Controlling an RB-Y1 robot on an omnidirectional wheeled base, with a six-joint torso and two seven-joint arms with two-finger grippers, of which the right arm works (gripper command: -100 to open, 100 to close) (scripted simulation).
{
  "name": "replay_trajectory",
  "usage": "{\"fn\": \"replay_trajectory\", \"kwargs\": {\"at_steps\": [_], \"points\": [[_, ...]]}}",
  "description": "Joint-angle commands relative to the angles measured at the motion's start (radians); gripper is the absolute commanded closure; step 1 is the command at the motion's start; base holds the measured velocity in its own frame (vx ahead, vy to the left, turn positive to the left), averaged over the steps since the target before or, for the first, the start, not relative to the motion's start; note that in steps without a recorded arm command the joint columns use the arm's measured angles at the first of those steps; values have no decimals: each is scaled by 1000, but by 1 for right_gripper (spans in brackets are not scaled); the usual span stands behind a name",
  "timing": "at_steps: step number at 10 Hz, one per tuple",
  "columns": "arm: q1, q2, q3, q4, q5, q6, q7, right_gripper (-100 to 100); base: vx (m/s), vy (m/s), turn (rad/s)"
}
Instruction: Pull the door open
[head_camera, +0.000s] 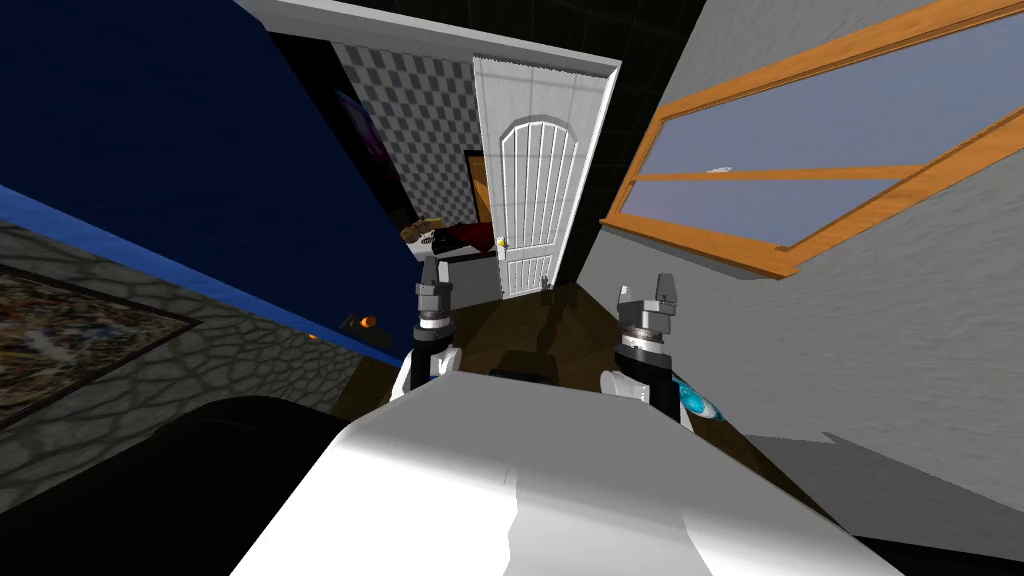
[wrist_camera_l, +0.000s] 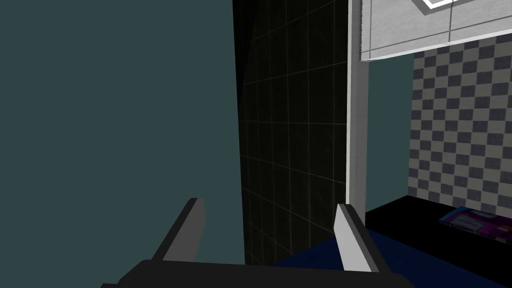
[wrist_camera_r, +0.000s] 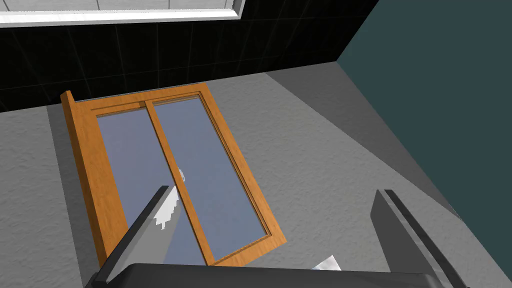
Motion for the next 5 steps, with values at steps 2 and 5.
{"fn": "replay_trajectory", "kwargs": {"at_steps": [2,5], "points": [[-37,-20,24,55,-2,-4,-16,-100,99,41,-44],[-77,-39,49,113,-4,-8,-33,-100,130,70,-34]]}}
